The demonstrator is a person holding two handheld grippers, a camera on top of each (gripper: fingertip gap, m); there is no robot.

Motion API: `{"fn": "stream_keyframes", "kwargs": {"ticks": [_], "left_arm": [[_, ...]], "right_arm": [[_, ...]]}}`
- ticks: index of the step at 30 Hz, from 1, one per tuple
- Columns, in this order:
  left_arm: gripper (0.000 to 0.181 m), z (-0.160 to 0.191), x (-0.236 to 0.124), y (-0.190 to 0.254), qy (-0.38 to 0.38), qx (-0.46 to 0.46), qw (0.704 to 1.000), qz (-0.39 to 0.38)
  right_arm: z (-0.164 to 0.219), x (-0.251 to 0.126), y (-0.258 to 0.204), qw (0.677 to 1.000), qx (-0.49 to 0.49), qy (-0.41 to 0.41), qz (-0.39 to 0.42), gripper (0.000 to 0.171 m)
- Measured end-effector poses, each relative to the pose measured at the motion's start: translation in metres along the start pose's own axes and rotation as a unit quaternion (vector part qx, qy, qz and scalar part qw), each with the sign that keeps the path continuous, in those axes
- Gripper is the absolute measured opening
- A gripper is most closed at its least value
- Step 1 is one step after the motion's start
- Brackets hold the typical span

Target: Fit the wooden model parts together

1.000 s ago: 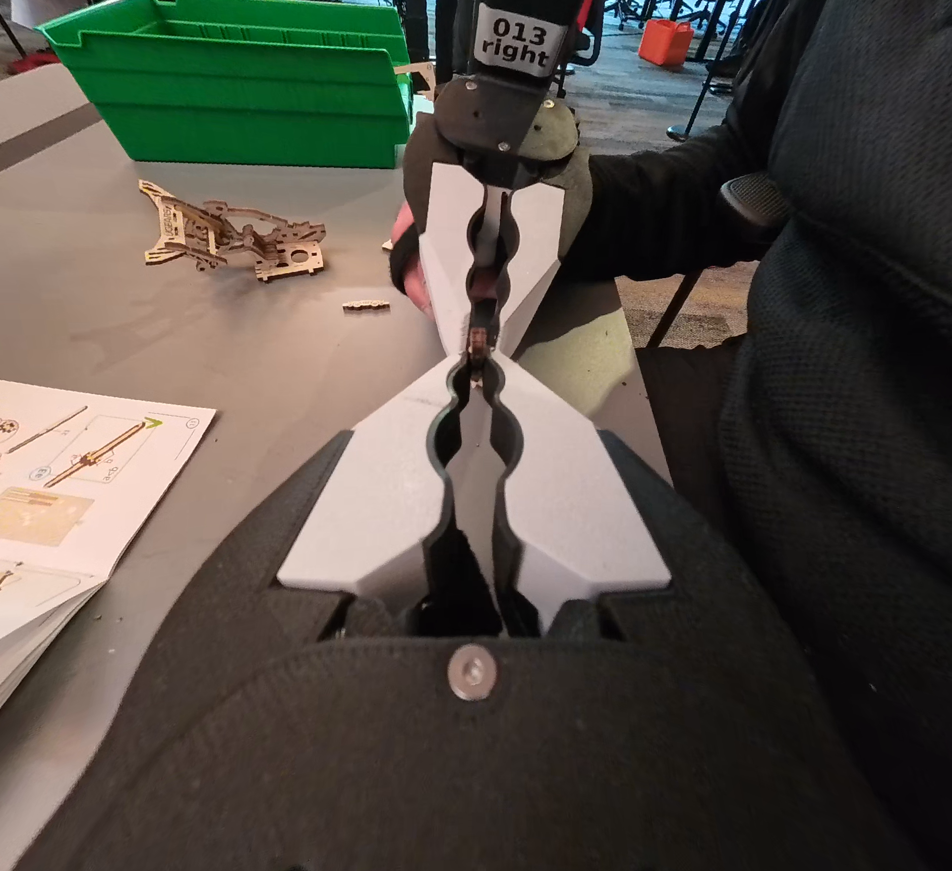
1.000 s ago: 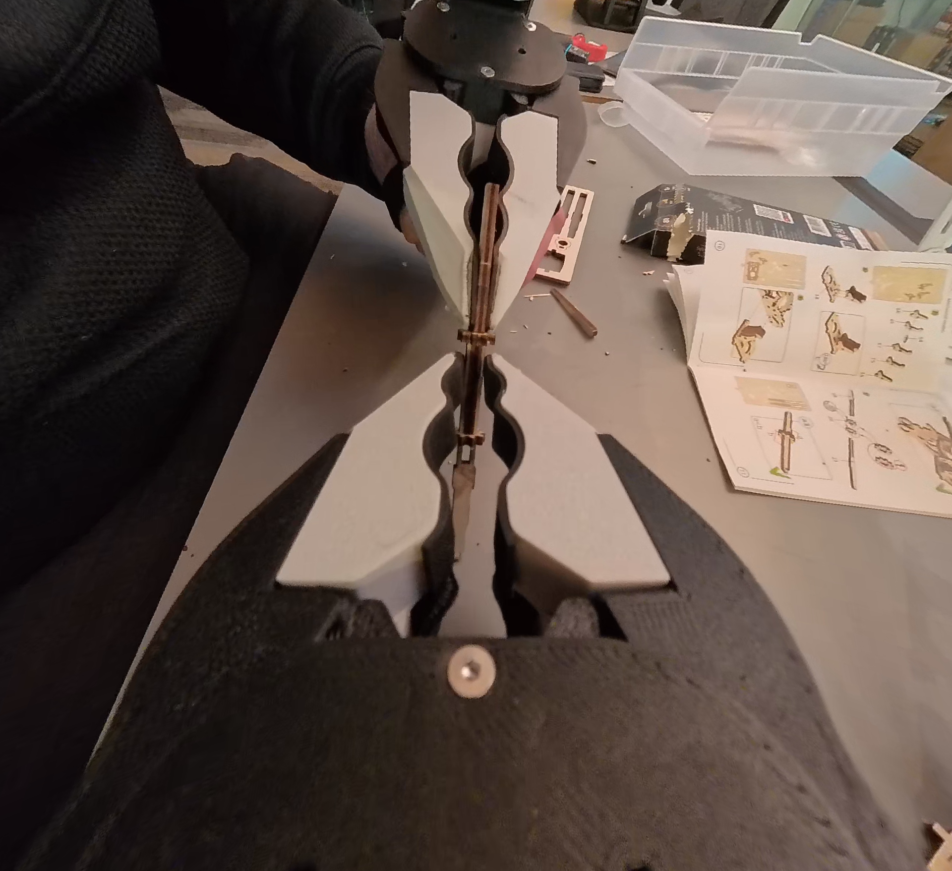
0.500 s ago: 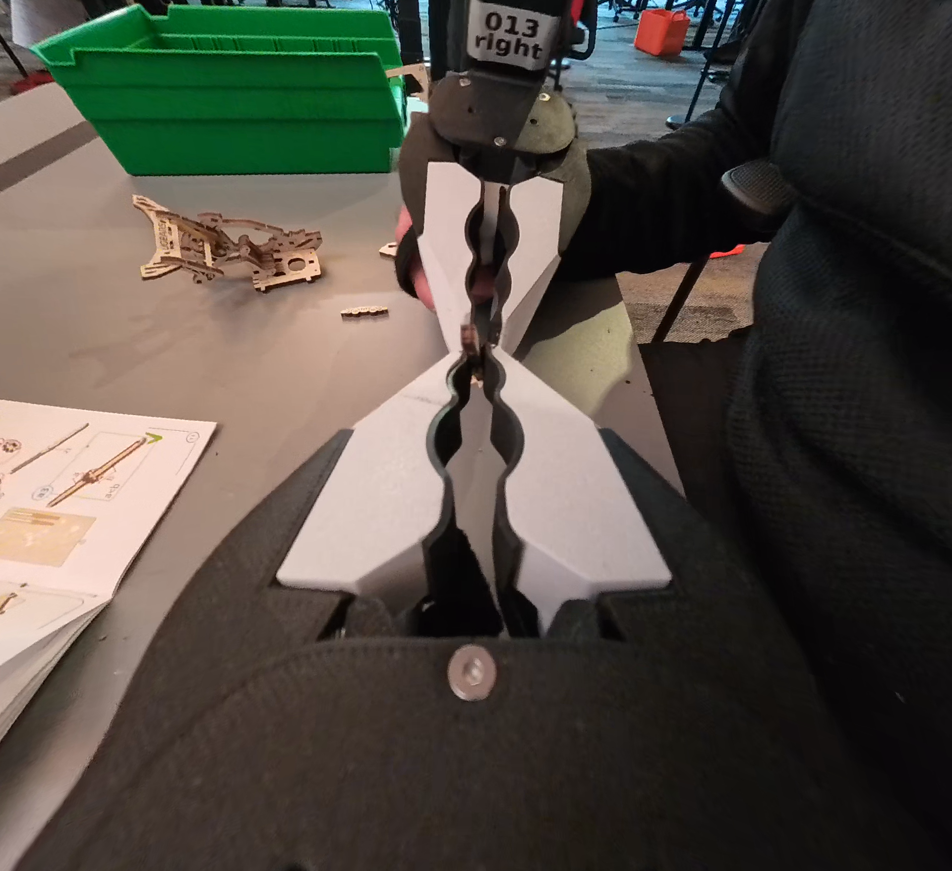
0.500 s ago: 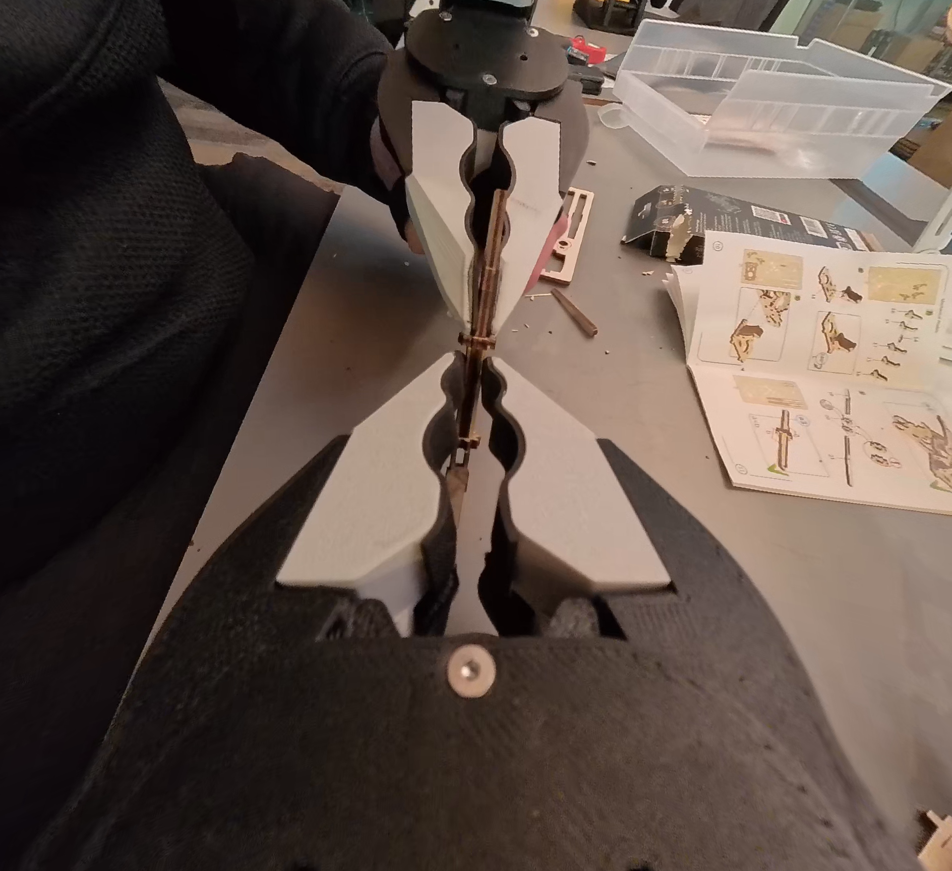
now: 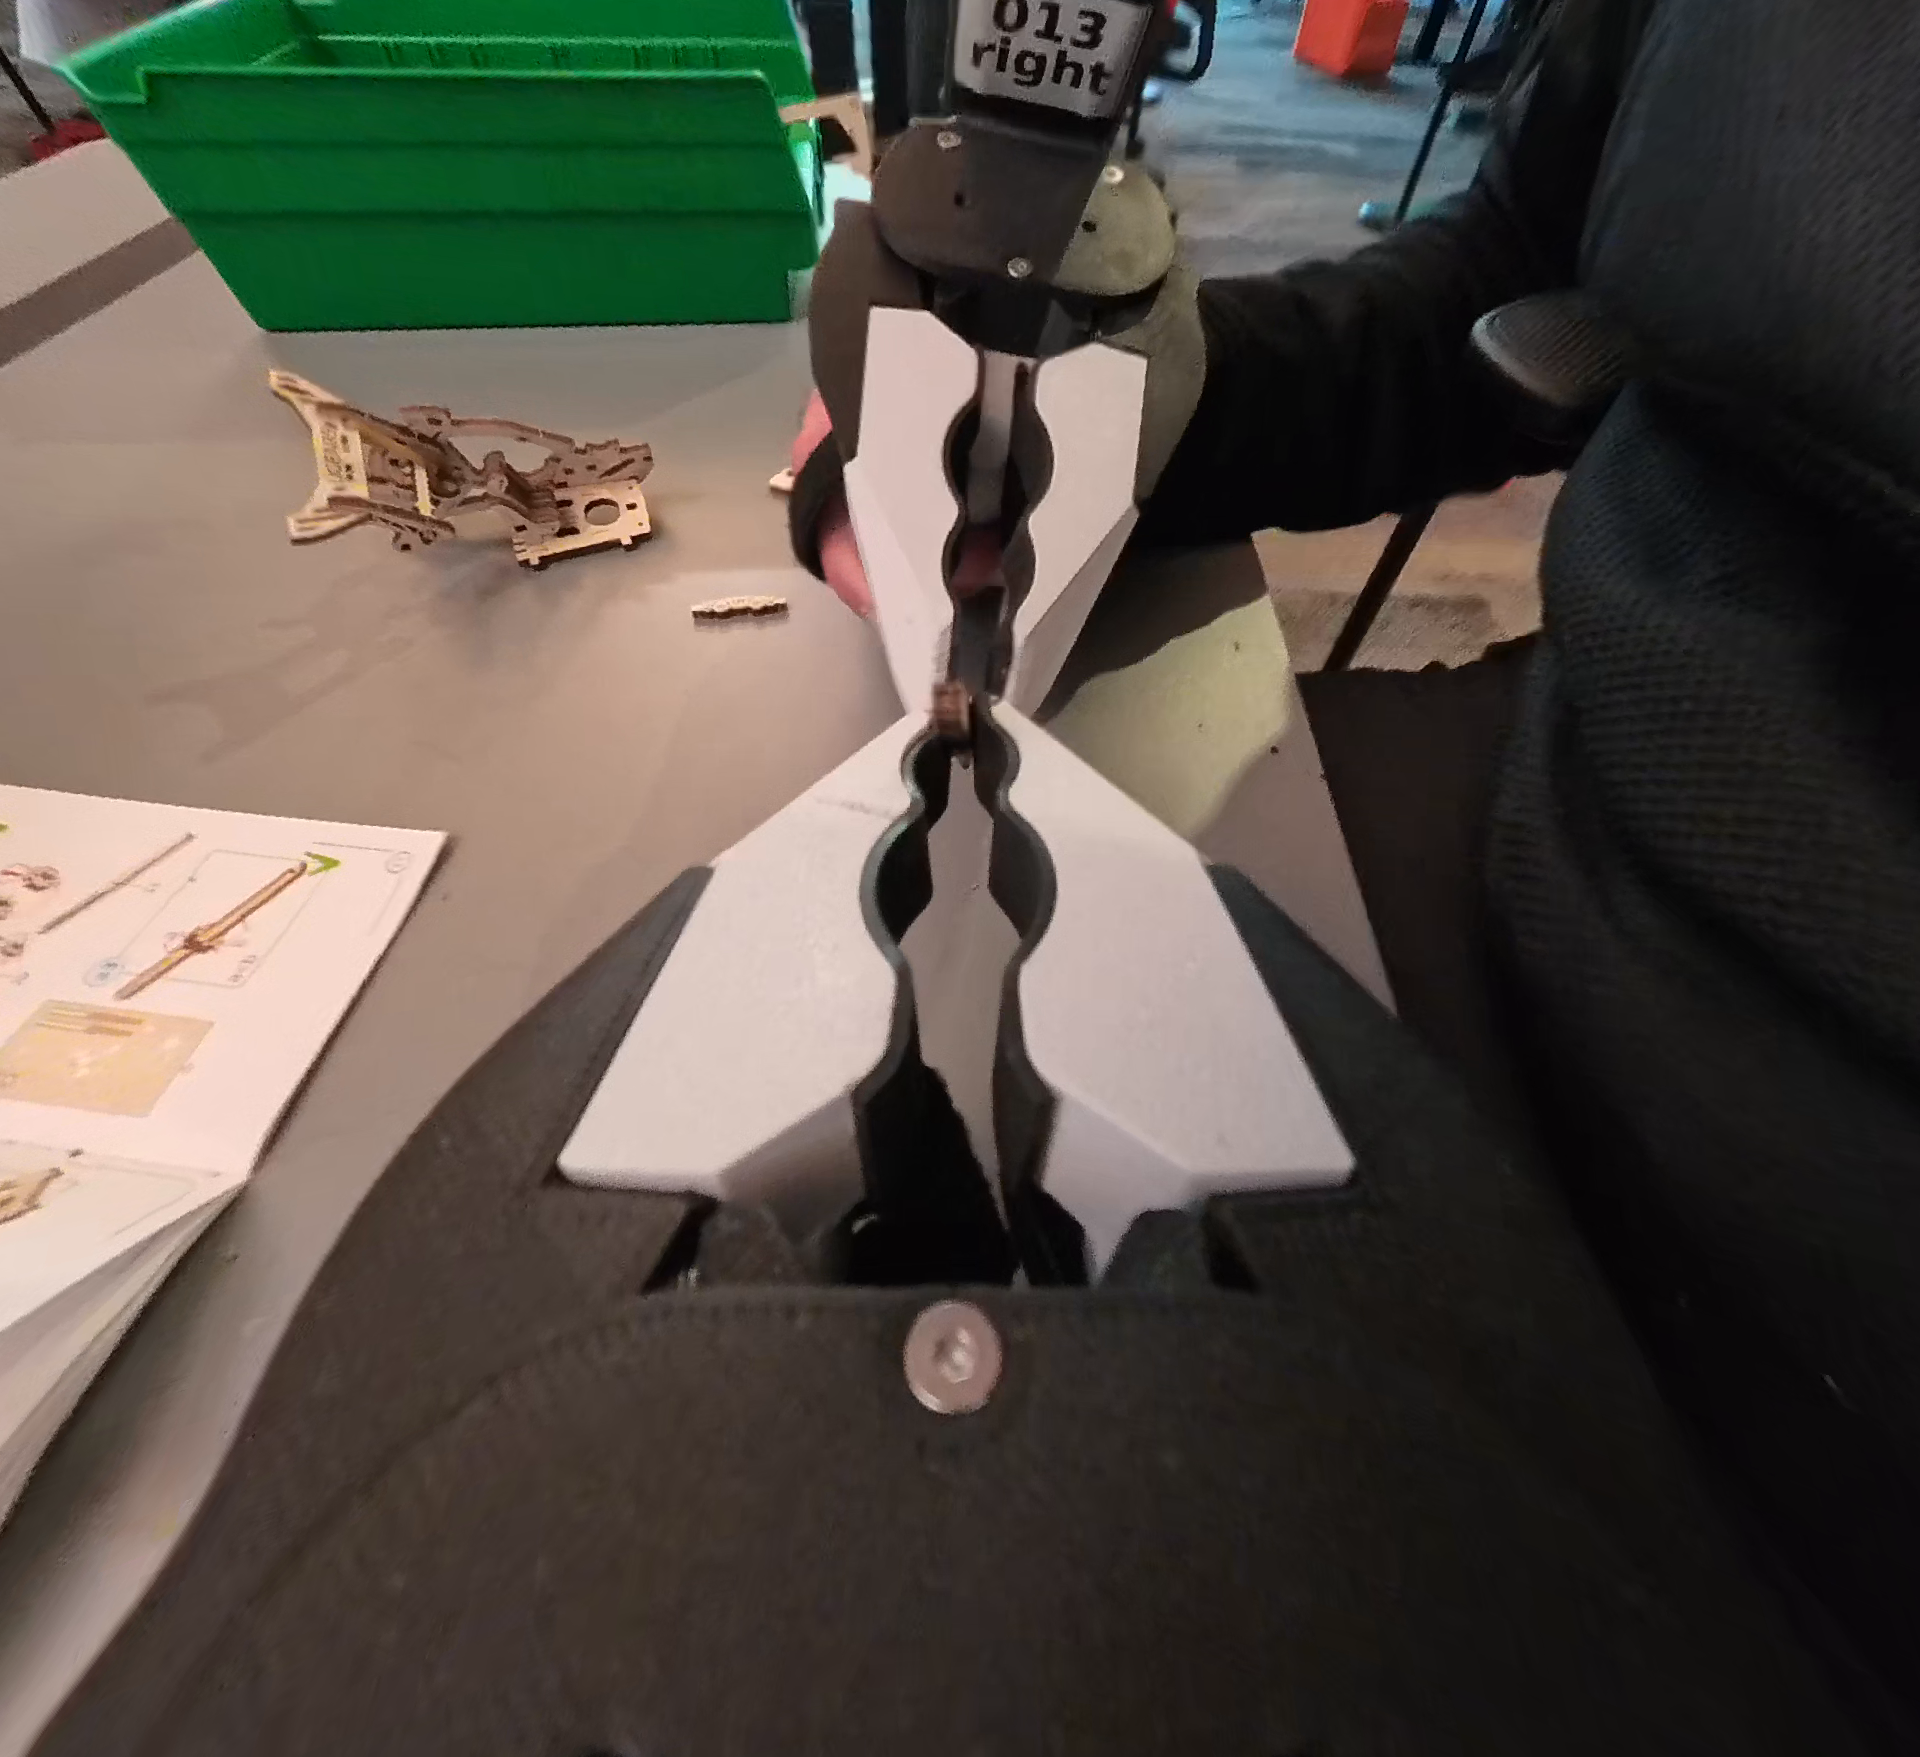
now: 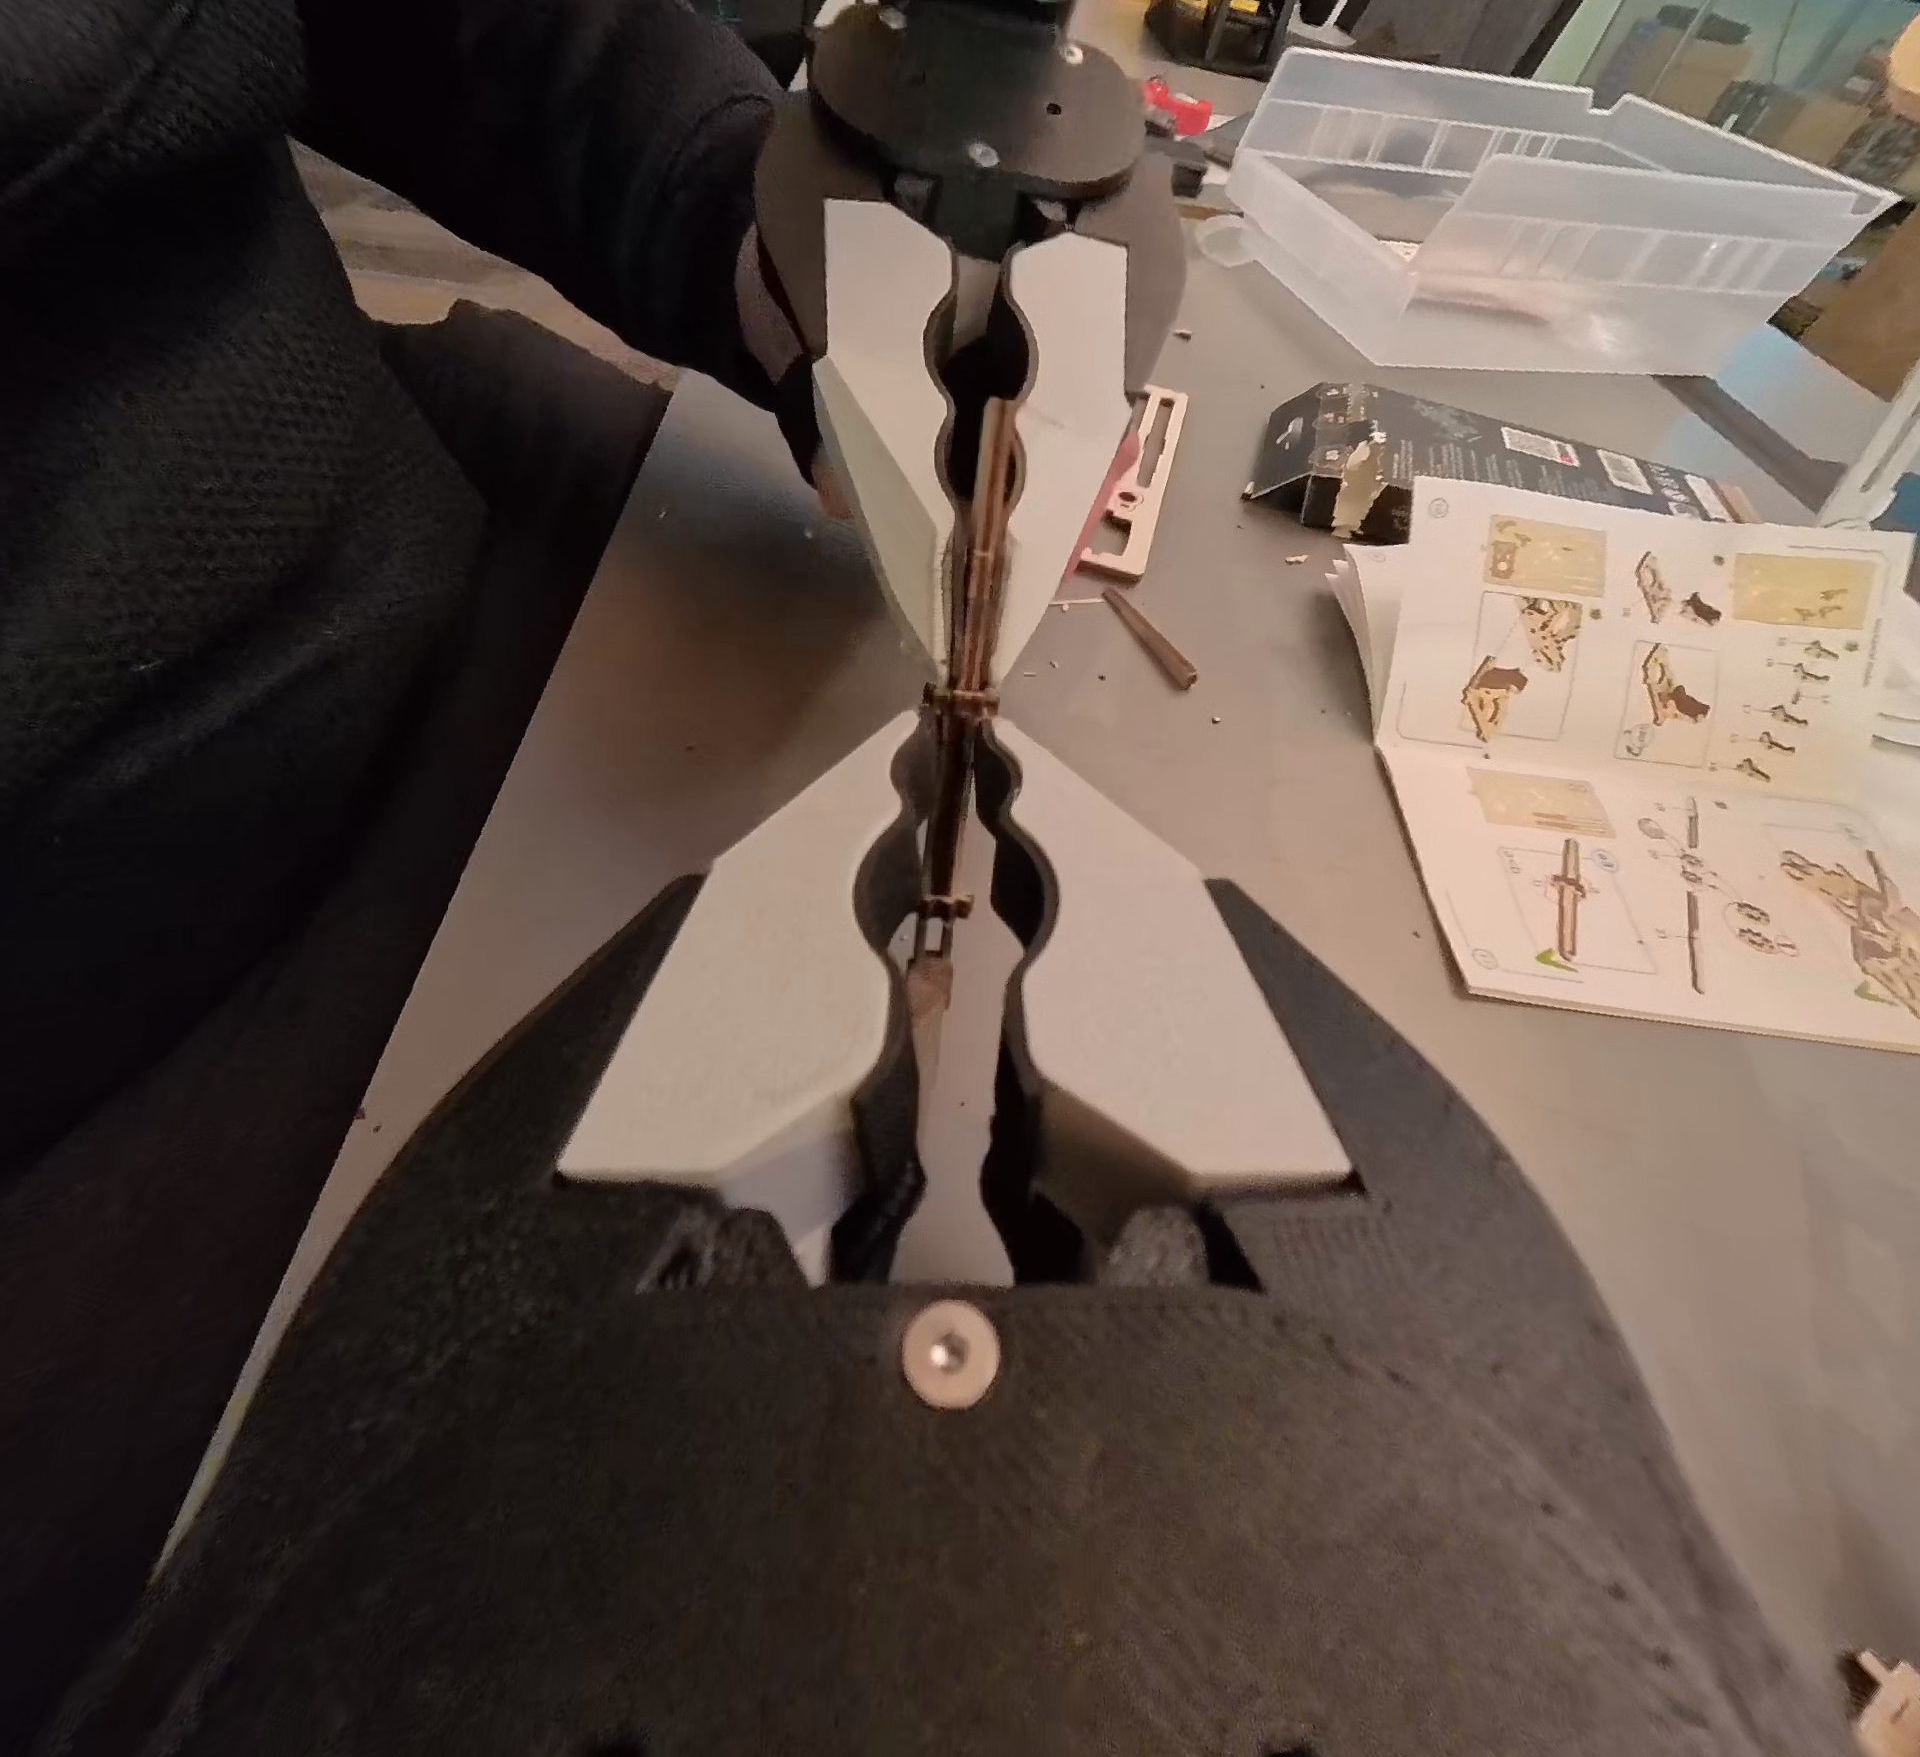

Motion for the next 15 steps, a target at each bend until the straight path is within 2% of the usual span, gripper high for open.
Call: {"fn": "stream_keyframes", "kwargs": {"ticks": [1,5,6,13,15], "left_arm": [[0.003,-0.0018,-0.0001,0.0004,-0.010,0.011,1.000,-0.005],[0.003,-0.0086,-0.0035,-0.0012,-0.009,0.018,1.000,-0.011],[0.003,-0.0087,-0.0031,-0.0009,-0.015,0.025,1.000,-0.010],[0.003,-0.0087,0.0002,0.0014,-0.015,0.032,0.999,-0.006],[0.014,-0.0079,0.0027,0.0017,-0.010,0.028,1.000,-0.002]], "right_arm": [[-0.0003,-0.0005,0.0004,1.000,0.000,0.002,0.001,0.004],[0.0035,-0.0031,0.0026,1.000,-0.002,-0.010,0.005,0.010],[0.0032,-0.0034,0.0027,1.000,-0.002,-0.008,0.005,0.004],[0.0051,-0.0032,0.0009,1.000,-0.003,-0.020,0.003,0.004],[0.0040,-0.0008,-0.0029,1.000,-0.008,-0.018,-0.007,0.004]]}}
Point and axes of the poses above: each gripper's, where its closed fingertips meet, x out along the fingers, z out of its underside, y = z × x across the jaws, the point moved 4 cm from there along -x, back along the fingers, and after that the axes turned 3 degrees about y, right-handed, at the moved point
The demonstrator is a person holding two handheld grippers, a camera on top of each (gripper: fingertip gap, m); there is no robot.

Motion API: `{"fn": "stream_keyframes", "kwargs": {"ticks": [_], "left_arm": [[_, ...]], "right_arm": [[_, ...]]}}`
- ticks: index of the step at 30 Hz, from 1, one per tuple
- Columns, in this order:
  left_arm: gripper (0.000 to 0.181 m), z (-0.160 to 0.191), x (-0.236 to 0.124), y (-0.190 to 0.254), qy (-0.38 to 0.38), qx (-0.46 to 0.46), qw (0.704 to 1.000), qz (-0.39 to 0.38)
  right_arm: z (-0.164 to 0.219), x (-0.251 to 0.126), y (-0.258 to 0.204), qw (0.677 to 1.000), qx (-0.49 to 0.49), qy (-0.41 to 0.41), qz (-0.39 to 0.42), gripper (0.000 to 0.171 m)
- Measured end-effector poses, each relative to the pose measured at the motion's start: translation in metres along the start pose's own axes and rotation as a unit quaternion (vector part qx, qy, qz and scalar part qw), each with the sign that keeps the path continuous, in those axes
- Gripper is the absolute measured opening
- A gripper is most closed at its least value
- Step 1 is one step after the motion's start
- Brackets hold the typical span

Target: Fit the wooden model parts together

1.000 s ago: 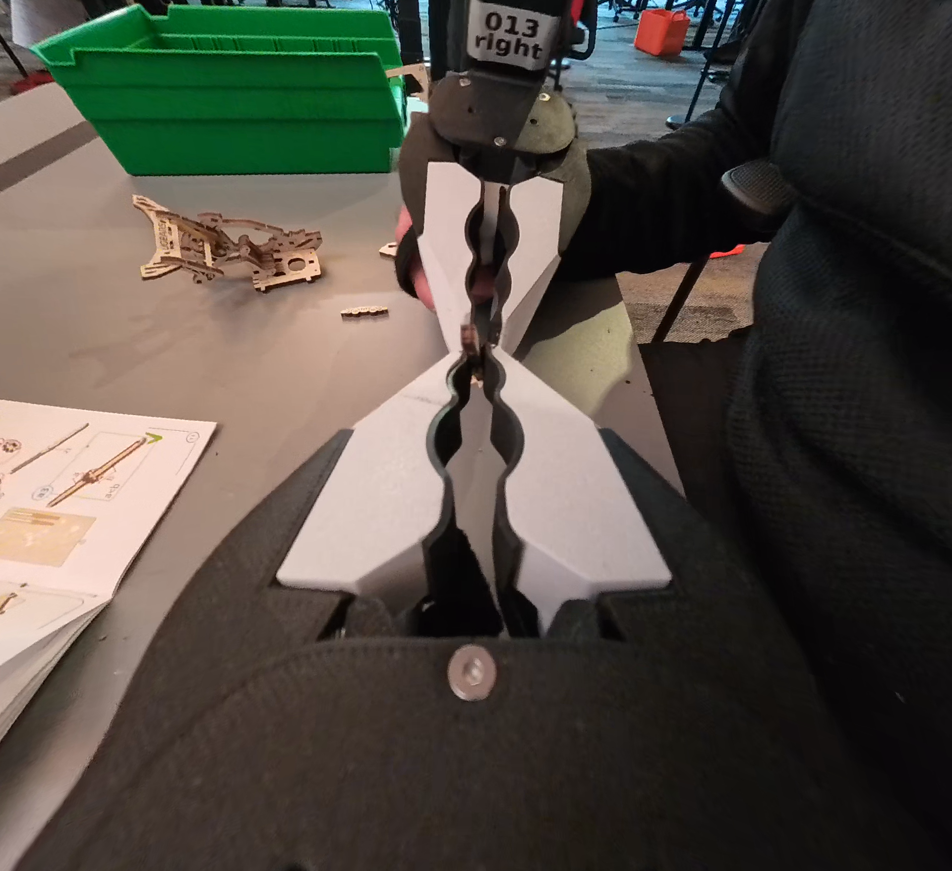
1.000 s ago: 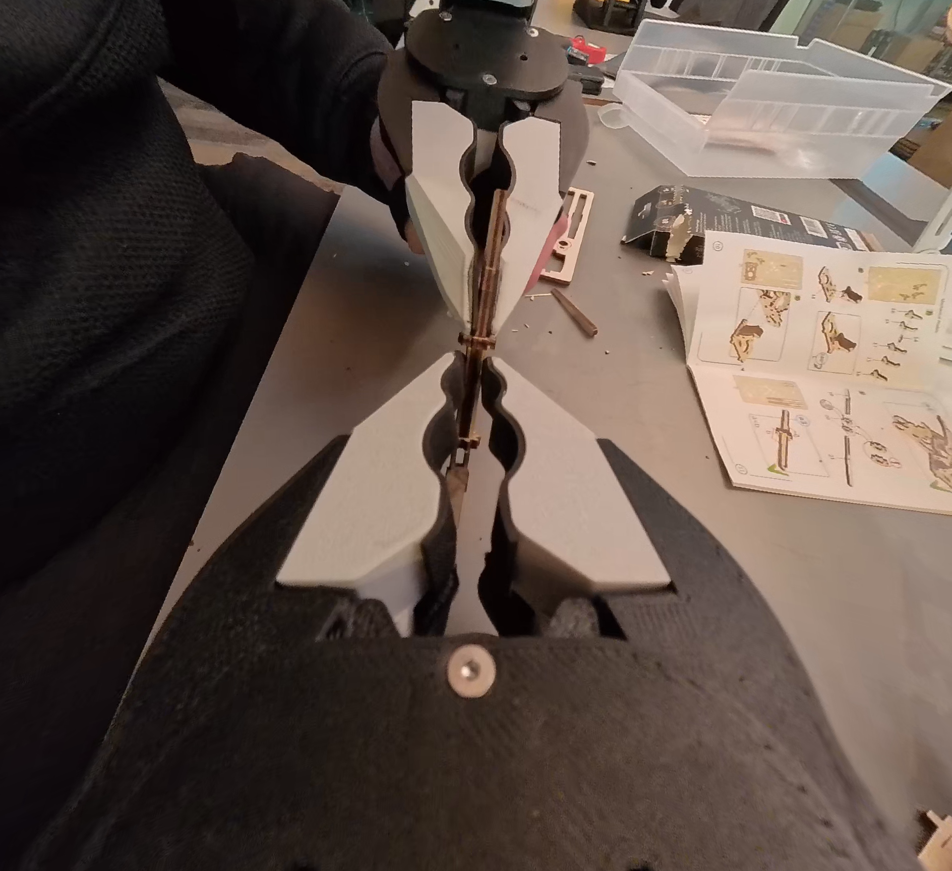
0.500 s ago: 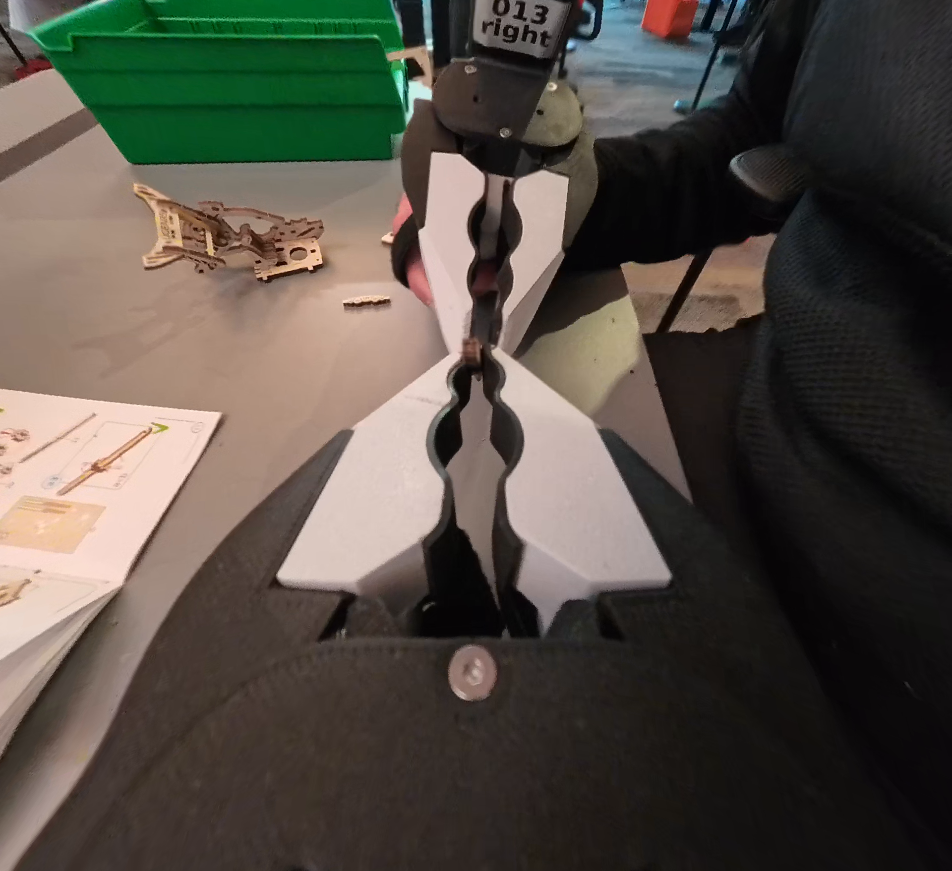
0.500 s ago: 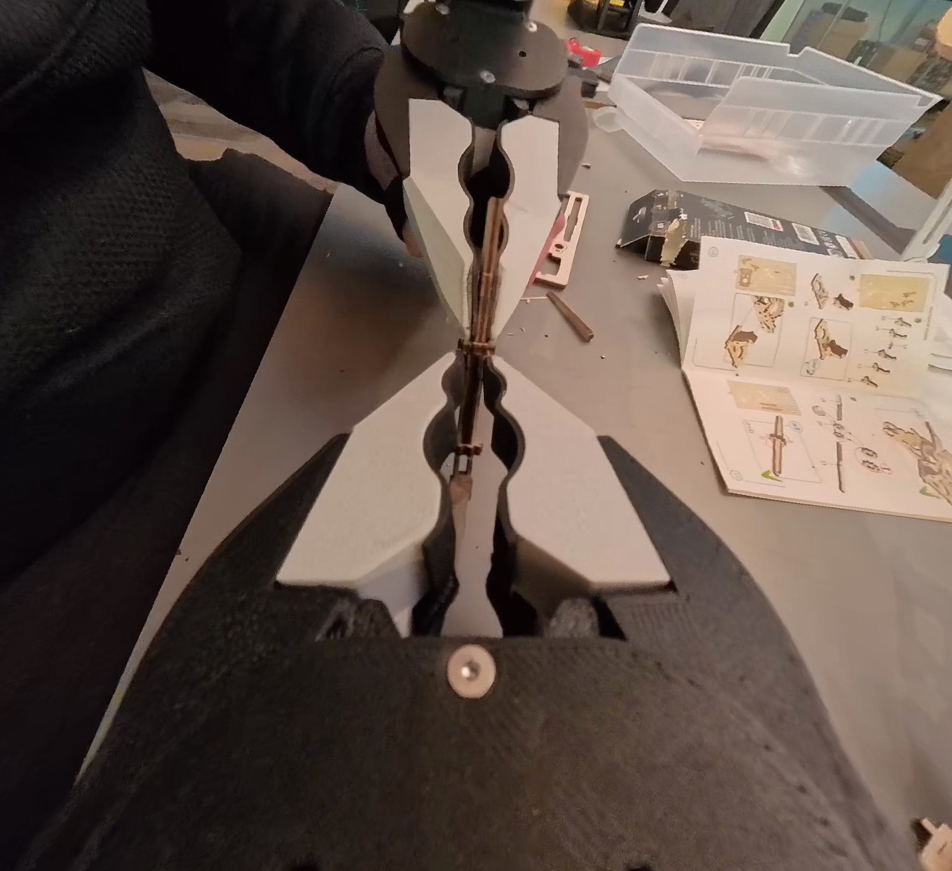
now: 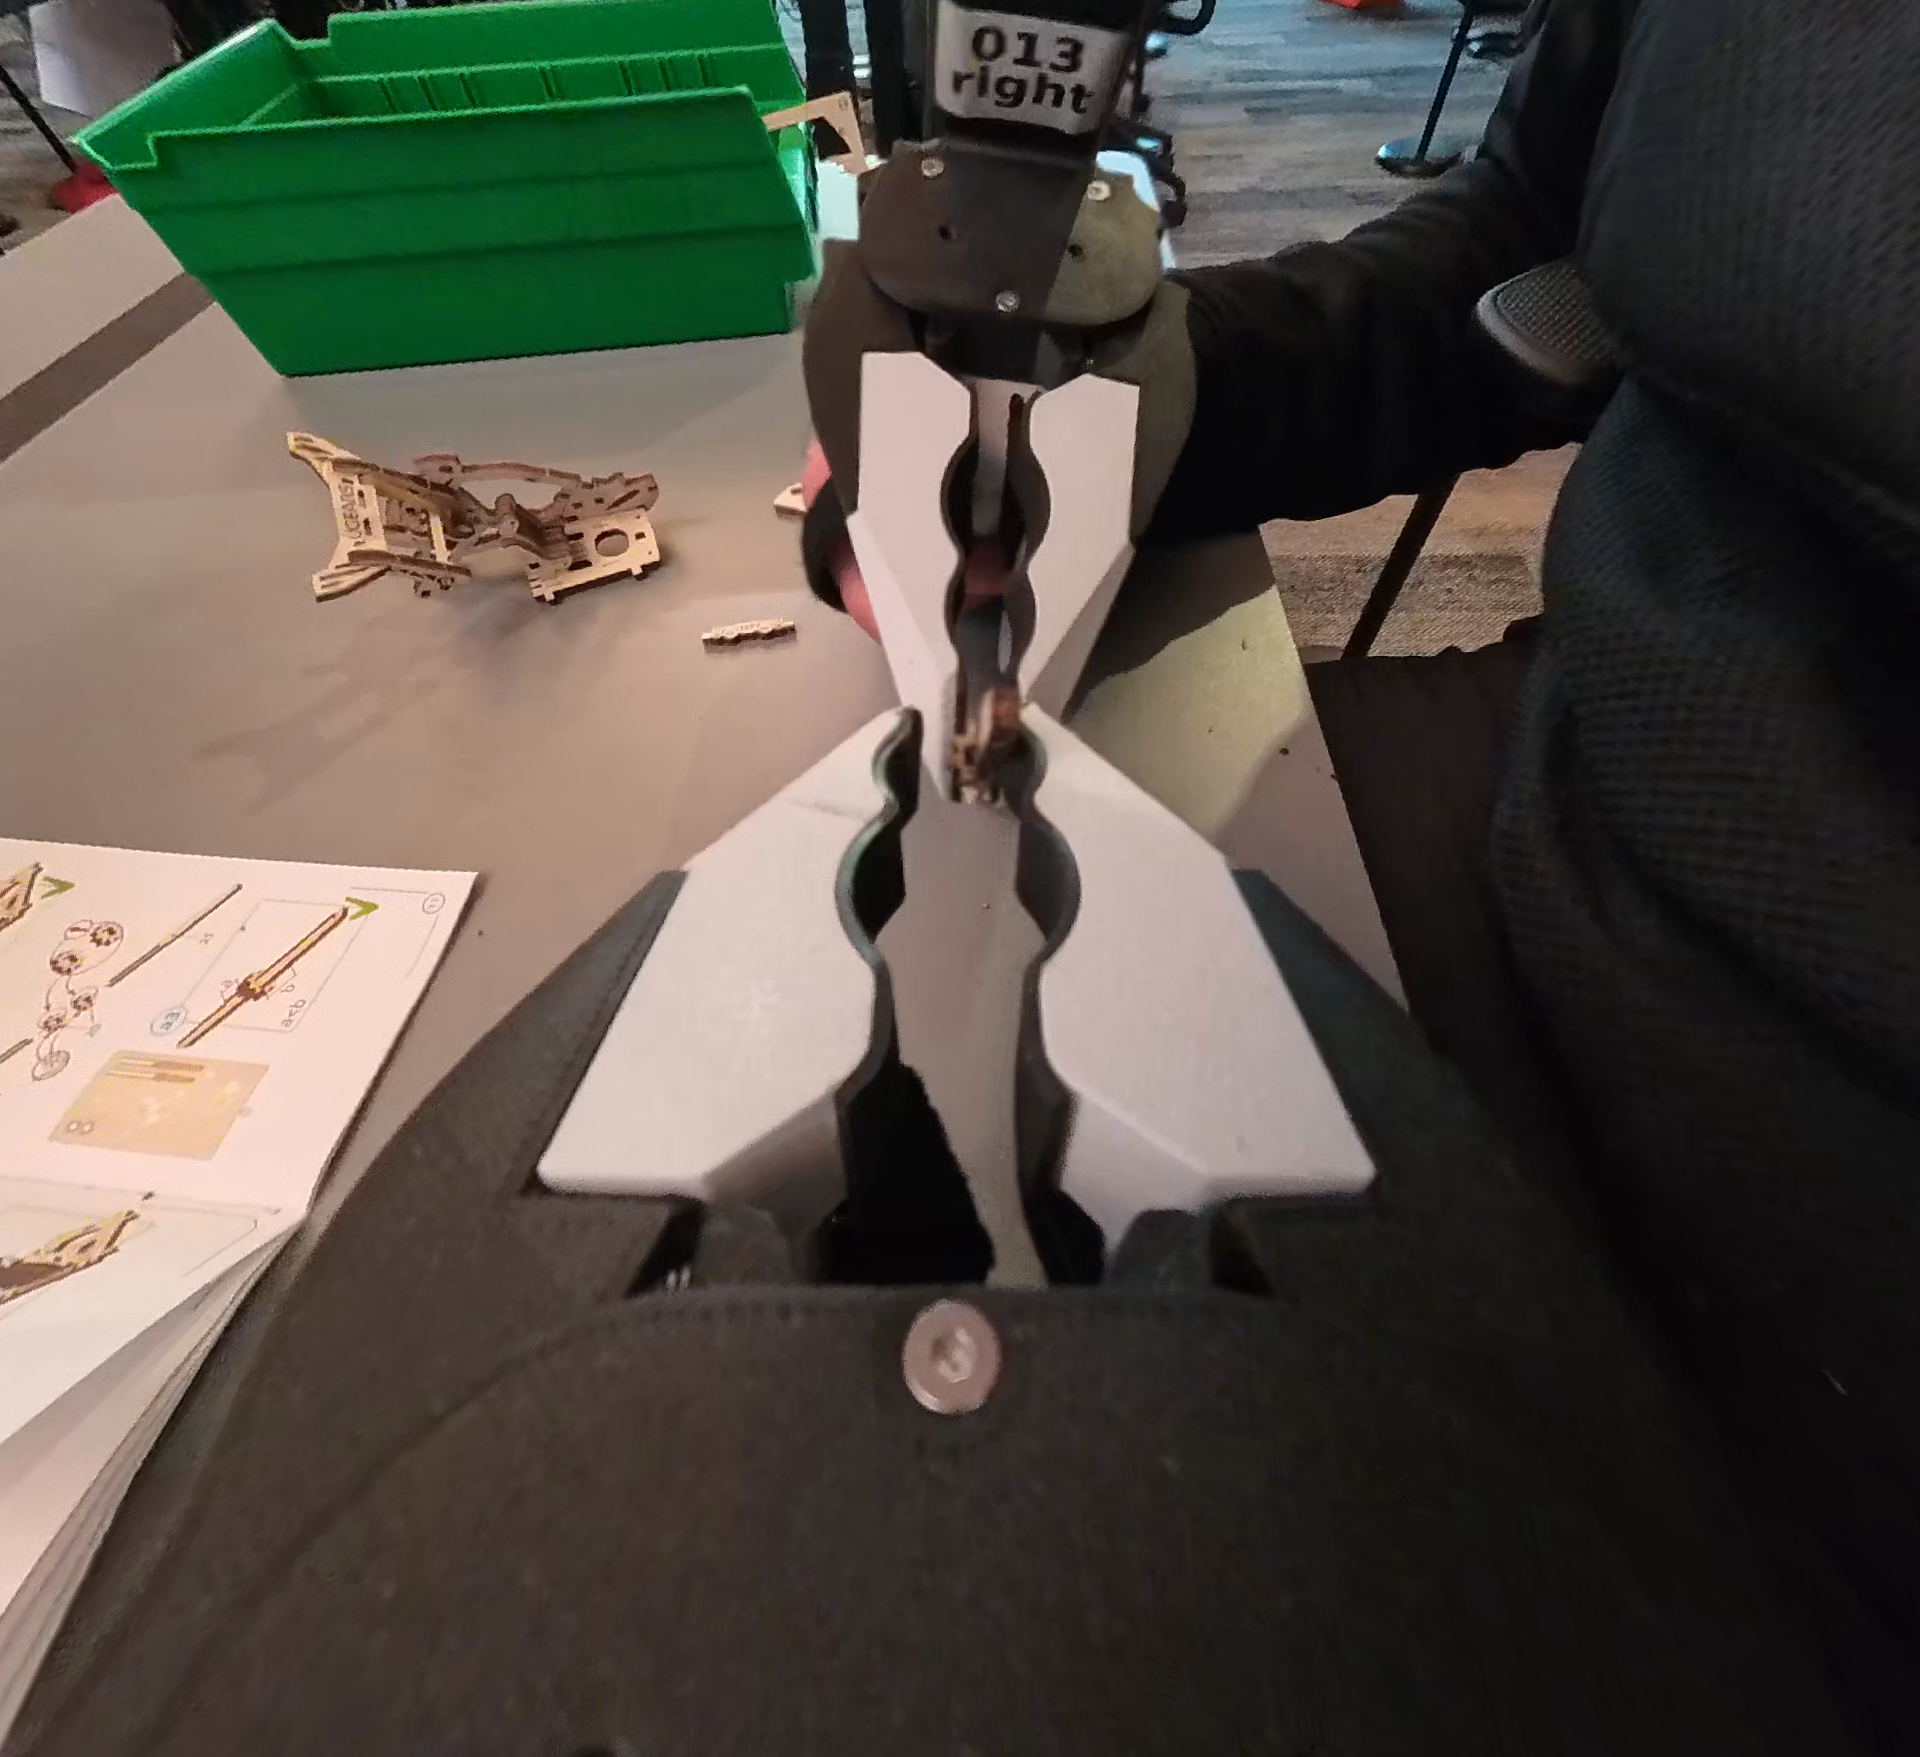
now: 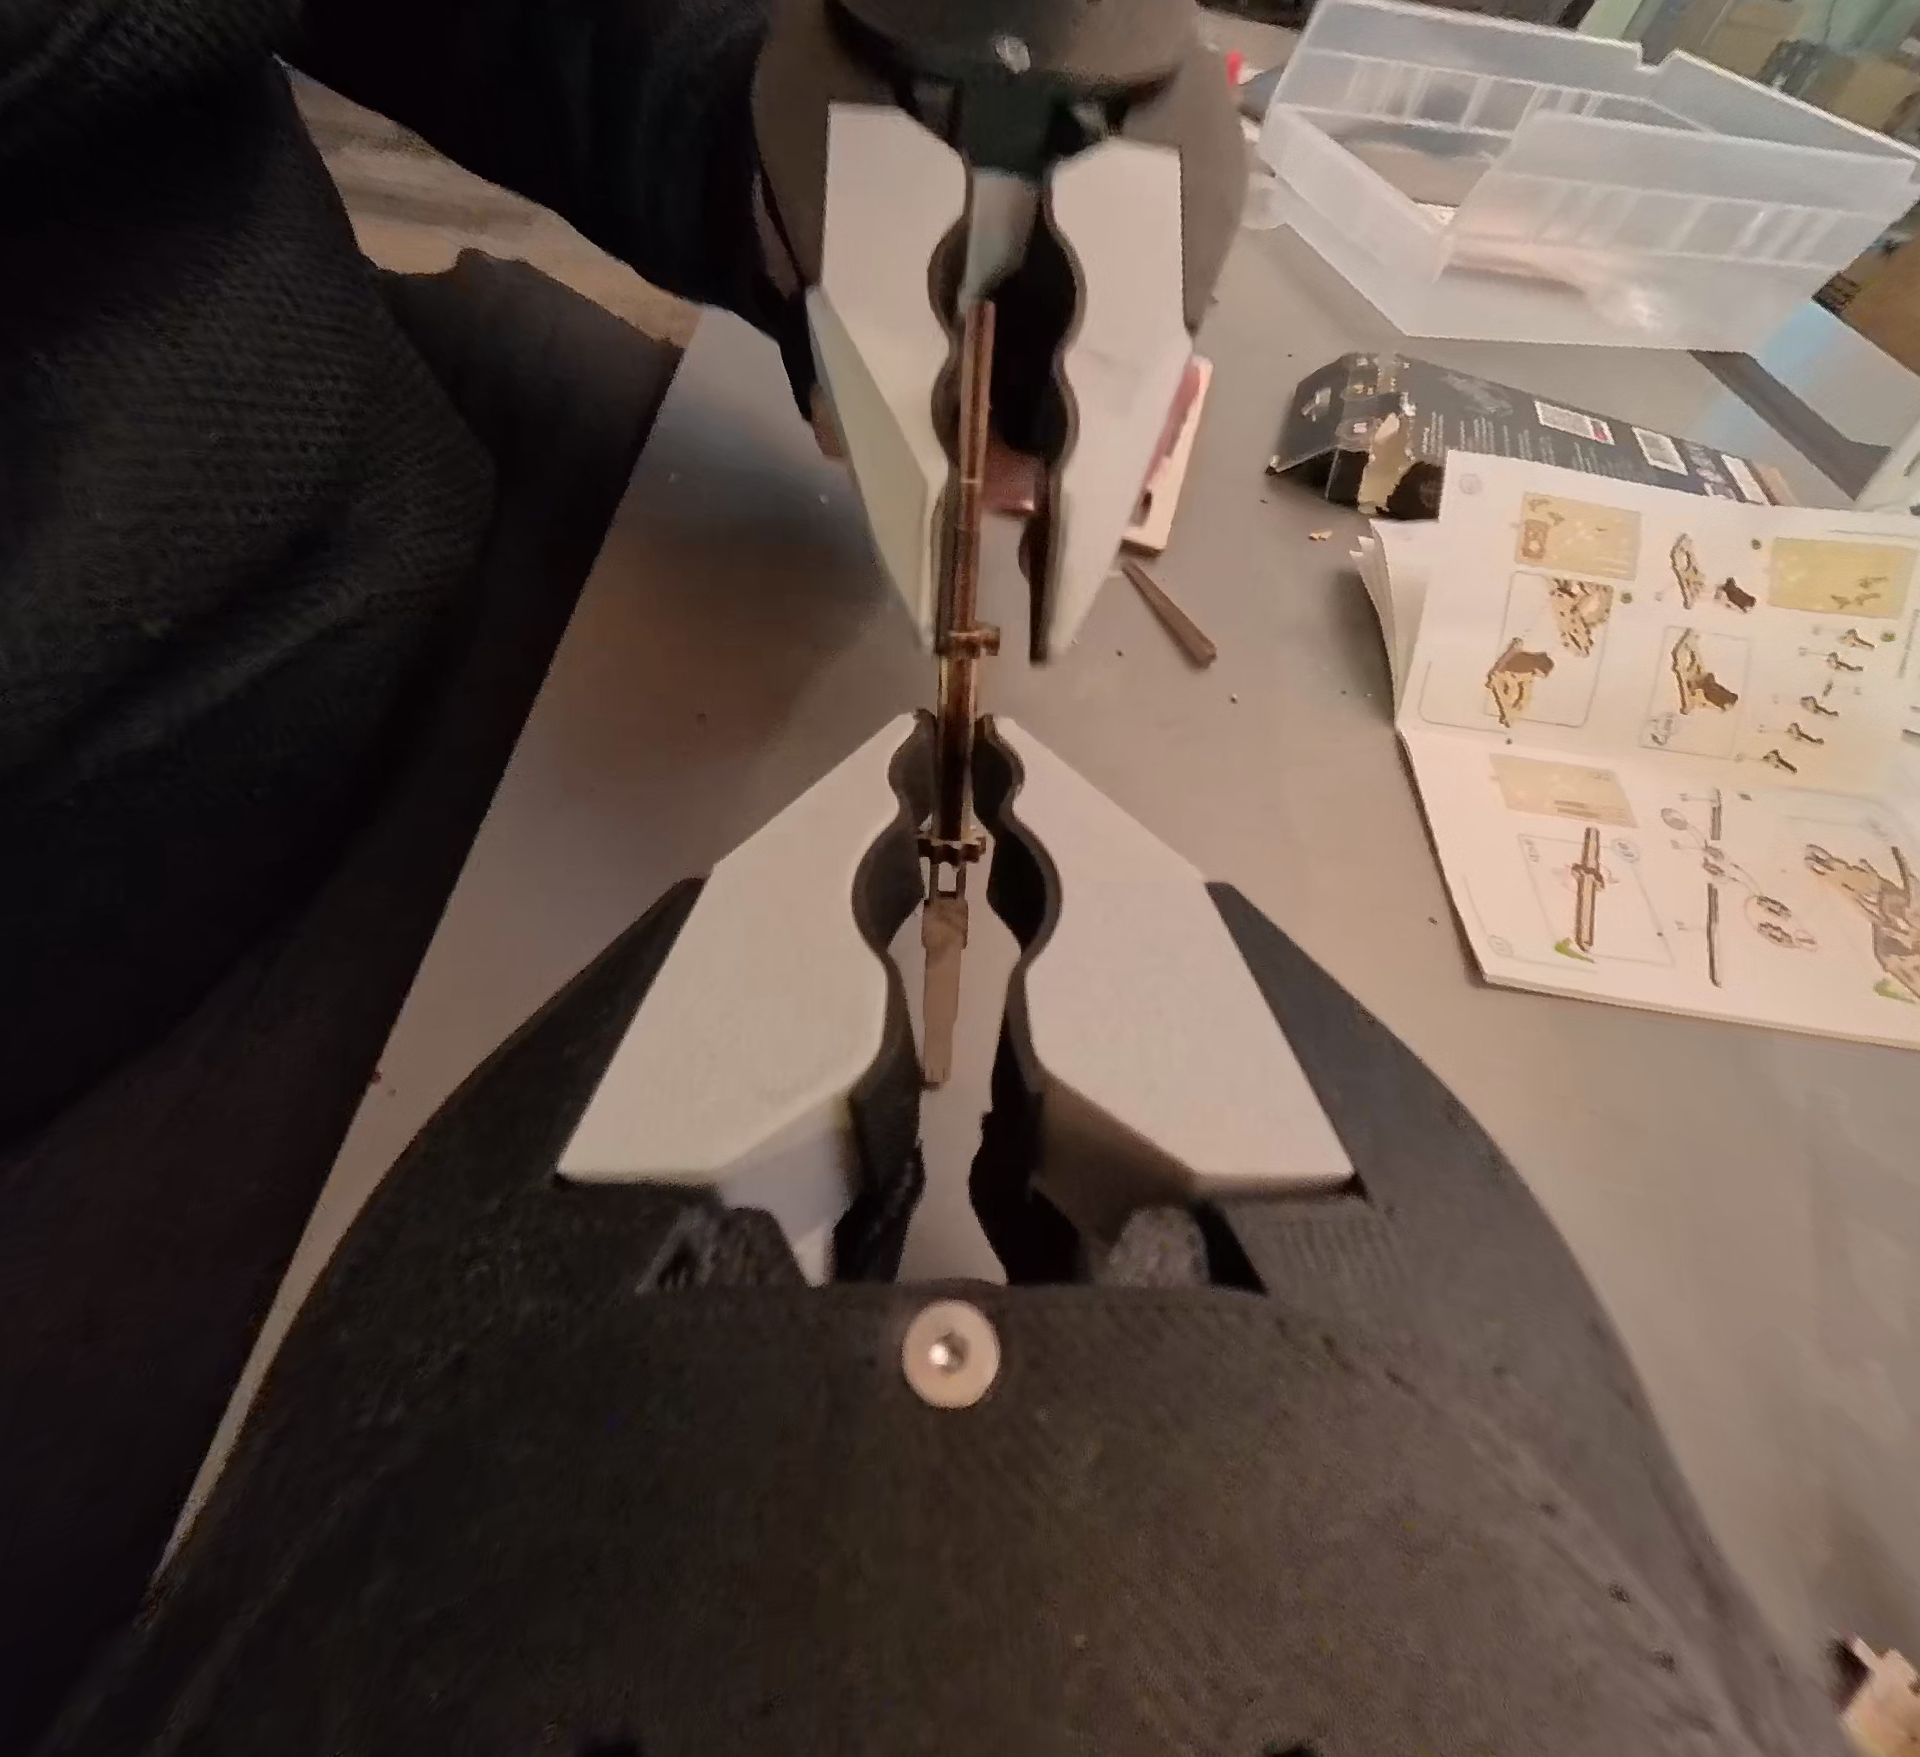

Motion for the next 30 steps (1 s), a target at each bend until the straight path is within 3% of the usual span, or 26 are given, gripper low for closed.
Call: {"fn": "stream_keyframes", "kwargs": {"ticks": [14,30], "left_arm": [[0.008,-0.003,-0.009,-0.002,0.044,-0.025,0.998,-0.023],[0.003,-0.009,-0.006,-0.001,0.000,0.009,1.000,-0.004]], "right_arm": [[-0.006,-0.005,0.006,0.999,0.025,0.033,0.007,0.003],[-0.006,-0.005,0.005,0.999,0.024,0.032,0.003,0.003]]}}
Point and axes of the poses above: each gripper's, where its closed fingertips meet, x out along the fingers, z out of its underside, y = z × x across the jaws, the point moved 4 cm from there along -x, back along the fingers, and after that the axes turned 3 degrees about y, right-handed, at the moved point
